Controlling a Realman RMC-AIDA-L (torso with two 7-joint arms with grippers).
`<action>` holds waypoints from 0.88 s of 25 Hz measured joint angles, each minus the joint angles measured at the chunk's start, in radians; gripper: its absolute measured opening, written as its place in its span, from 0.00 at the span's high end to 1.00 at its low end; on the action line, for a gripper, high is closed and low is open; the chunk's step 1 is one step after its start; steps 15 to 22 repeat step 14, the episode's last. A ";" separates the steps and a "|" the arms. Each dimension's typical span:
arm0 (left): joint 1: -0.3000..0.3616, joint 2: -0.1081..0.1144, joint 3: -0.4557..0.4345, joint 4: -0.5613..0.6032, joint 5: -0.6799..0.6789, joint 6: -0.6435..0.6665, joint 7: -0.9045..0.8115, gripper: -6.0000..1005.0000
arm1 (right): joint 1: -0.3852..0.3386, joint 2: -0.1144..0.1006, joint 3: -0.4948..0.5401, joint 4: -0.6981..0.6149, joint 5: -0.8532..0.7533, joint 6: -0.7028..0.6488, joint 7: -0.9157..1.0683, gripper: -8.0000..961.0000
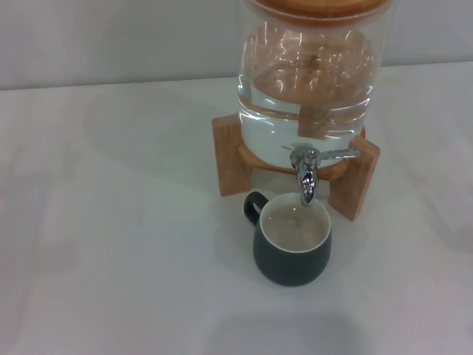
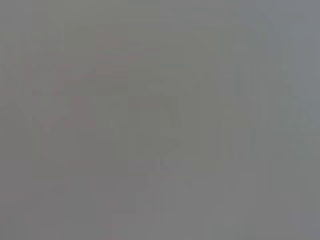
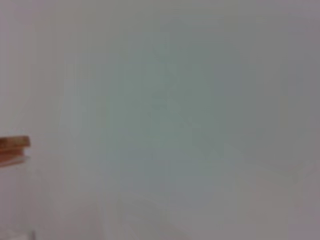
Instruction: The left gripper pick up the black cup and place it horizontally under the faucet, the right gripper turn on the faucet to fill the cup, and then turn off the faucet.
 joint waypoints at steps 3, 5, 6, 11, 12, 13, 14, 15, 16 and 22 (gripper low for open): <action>-0.009 0.000 -0.040 0.000 0.000 0.021 -0.016 0.22 | 0.014 0.000 0.011 0.033 0.007 -0.028 -0.010 0.20; -0.016 0.000 -0.049 0.000 0.000 0.032 -0.023 0.22 | 0.023 0.000 0.028 0.053 0.009 -0.043 -0.011 0.20; -0.019 0.000 -0.050 0.001 0.000 0.036 -0.024 0.22 | 0.025 0.000 0.034 0.059 0.010 -0.050 -0.012 0.20; -0.025 0.000 -0.051 0.002 0.005 0.035 -0.019 0.22 | 0.034 0.000 0.036 0.064 0.007 -0.071 -0.025 0.20; -0.027 0.000 -0.051 0.002 0.005 0.034 -0.018 0.19 | 0.036 0.000 0.032 0.064 0.004 -0.071 -0.030 0.20; -0.028 0.000 -0.051 0.003 0.005 0.034 -0.017 0.16 | 0.038 0.000 0.028 0.064 0.001 -0.070 -0.036 0.20; -0.030 -0.001 -0.051 0.003 0.005 0.033 -0.012 0.13 | 0.039 -0.001 0.021 0.062 -0.009 -0.067 -0.045 0.20; -0.030 -0.001 -0.051 0.003 0.005 0.033 -0.012 0.13 | 0.039 -0.001 0.021 0.062 -0.009 -0.067 -0.045 0.20; -0.030 -0.001 -0.051 0.003 0.005 0.033 -0.012 0.13 | 0.039 -0.001 0.021 0.062 -0.009 -0.067 -0.045 0.20; -0.030 -0.001 -0.051 0.003 0.005 0.033 -0.012 0.13 | 0.039 -0.001 0.021 0.062 -0.009 -0.067 -0.045 0.20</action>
